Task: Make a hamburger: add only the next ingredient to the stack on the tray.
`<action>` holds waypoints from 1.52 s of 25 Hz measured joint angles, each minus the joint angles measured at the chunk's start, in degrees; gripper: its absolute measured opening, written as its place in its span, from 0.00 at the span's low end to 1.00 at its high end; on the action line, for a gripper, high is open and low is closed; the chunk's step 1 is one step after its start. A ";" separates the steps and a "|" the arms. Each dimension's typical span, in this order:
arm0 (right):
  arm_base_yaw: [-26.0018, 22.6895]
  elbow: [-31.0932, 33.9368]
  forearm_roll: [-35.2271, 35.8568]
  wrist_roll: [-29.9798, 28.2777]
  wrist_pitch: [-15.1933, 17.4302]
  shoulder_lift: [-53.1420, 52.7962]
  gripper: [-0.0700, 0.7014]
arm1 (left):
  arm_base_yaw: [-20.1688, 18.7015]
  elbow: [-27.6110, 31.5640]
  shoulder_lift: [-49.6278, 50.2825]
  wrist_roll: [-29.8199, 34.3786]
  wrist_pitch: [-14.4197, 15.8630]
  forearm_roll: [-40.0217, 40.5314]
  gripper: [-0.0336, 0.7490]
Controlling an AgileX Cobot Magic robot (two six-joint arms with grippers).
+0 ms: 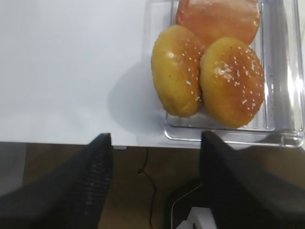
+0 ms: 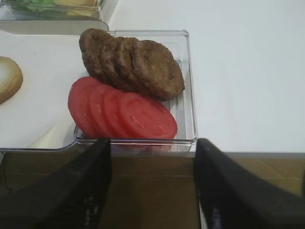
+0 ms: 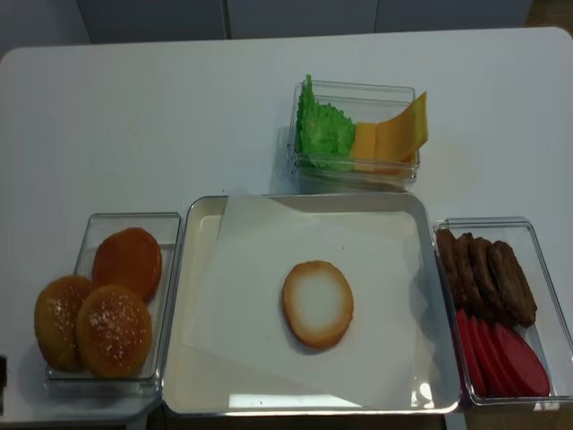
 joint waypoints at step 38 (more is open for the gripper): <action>0.00 0.00 -0.04 0.00 0.00 0.00 0.65 | 0.12 11.57 -33.54 3.50 2.18 -3.98 0.59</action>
